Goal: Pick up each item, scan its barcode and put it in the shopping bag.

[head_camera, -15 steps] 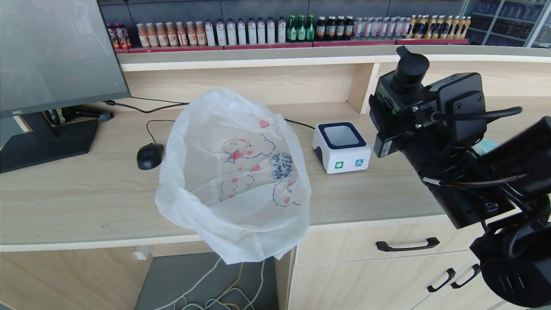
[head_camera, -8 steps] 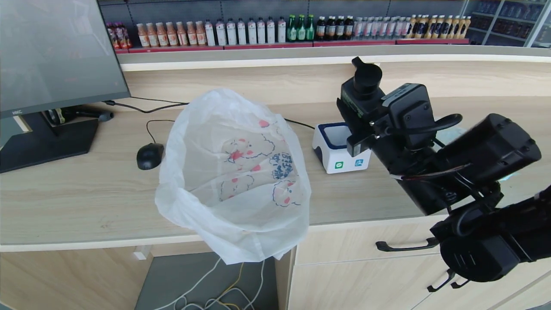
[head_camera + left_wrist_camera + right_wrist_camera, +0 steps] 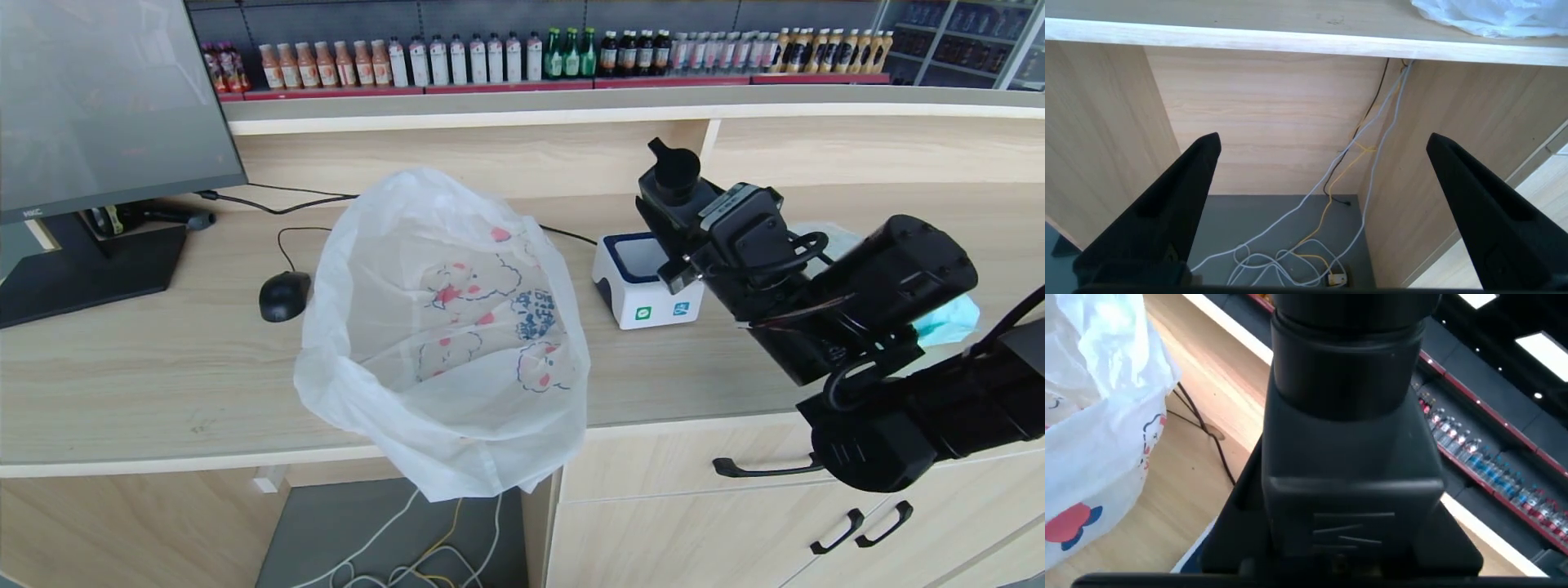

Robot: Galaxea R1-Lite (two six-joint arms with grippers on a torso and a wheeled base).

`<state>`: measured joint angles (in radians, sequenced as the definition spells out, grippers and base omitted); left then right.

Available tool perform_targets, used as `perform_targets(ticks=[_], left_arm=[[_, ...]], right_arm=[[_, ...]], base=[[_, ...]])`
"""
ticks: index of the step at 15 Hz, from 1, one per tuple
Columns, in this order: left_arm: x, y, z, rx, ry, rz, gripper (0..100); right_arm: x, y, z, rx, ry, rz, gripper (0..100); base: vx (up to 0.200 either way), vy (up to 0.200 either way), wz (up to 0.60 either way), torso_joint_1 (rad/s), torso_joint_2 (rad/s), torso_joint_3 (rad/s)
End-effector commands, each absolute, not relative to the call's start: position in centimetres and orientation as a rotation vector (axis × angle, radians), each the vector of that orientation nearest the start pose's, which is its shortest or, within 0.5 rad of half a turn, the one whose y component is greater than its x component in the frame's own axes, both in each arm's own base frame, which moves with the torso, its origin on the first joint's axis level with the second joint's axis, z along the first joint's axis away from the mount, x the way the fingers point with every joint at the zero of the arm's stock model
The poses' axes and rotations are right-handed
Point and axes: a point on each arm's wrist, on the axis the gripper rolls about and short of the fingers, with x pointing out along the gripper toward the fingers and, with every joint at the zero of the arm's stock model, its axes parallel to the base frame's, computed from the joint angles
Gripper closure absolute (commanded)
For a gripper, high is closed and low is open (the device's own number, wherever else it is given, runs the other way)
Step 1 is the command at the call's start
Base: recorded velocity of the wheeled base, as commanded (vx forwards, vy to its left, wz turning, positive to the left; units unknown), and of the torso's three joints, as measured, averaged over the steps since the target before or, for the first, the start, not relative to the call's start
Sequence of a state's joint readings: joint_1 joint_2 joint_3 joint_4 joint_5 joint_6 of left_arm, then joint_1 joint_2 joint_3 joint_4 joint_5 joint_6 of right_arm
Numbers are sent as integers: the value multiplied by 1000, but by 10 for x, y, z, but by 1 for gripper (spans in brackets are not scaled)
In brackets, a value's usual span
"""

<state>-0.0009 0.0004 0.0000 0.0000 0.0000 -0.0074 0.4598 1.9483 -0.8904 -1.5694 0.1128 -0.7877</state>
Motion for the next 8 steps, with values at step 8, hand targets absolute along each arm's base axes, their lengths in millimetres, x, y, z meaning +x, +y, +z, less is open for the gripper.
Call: perform_targets(ticks=[8], left_arm=[[-23,0,75,-8,0,-2,0]], right_arm=[[340,159,200,-790,-791,439,100]], base=[[0,0,0,0,0,0]])
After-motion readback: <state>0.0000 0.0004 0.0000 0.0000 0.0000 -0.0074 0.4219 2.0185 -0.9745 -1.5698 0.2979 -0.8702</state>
